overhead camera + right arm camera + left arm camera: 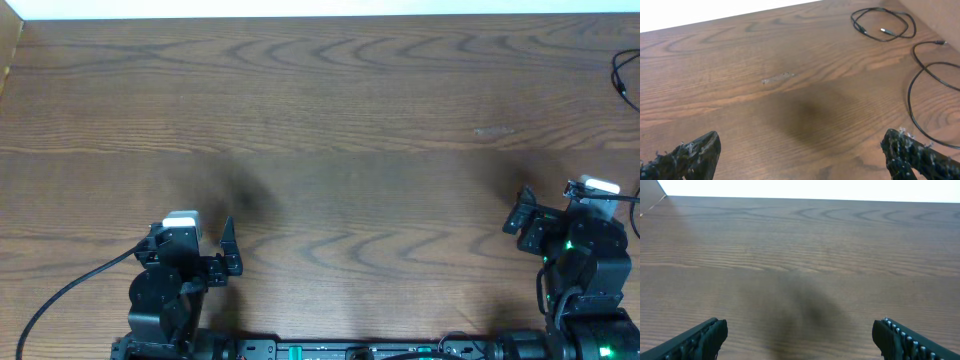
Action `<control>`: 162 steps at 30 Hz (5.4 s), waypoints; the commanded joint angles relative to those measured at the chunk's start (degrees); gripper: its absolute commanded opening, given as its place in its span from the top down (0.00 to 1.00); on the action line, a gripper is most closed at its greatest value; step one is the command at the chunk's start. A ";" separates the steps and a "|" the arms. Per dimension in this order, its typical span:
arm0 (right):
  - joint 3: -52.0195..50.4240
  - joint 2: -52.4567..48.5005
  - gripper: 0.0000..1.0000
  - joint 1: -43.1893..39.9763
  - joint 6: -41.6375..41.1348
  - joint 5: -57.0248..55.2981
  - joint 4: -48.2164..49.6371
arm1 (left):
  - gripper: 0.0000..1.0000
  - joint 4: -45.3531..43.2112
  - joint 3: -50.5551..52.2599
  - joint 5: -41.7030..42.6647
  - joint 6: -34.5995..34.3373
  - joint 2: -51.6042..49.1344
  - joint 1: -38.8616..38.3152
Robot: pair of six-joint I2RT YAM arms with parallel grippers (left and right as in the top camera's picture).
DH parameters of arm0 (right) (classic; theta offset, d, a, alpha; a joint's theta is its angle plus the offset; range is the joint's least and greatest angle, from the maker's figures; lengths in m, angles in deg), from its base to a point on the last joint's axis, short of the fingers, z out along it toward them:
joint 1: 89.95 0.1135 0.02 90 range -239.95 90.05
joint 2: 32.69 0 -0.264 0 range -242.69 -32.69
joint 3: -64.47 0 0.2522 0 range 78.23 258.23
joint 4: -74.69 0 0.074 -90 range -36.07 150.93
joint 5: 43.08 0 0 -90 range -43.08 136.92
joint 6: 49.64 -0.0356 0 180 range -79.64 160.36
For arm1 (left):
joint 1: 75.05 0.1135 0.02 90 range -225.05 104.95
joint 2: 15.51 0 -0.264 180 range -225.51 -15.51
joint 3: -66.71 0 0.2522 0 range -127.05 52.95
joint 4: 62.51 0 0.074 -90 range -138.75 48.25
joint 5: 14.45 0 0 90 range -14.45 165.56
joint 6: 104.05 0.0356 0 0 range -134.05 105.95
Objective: Untangle cables
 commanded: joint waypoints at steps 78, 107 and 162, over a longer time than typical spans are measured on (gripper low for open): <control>-0.35 0.02 0.01 0.55 -1.79 -0.85 -0.61 | 0.02 -12.52 13.38 -0.46 0.31 13.40 5.64; -0.35 0.02 0.01 0.55 -1.79 -0.85 -0.61 | 0.02 -31.23 29.35 -1.11 0.13 13.42 5.66; -0.35 0.02 0.01 0.55 -1.79 -0.85 -20.83 | 0.02 -33.31 30.42 5.73 0.13 13.22 7.74</control>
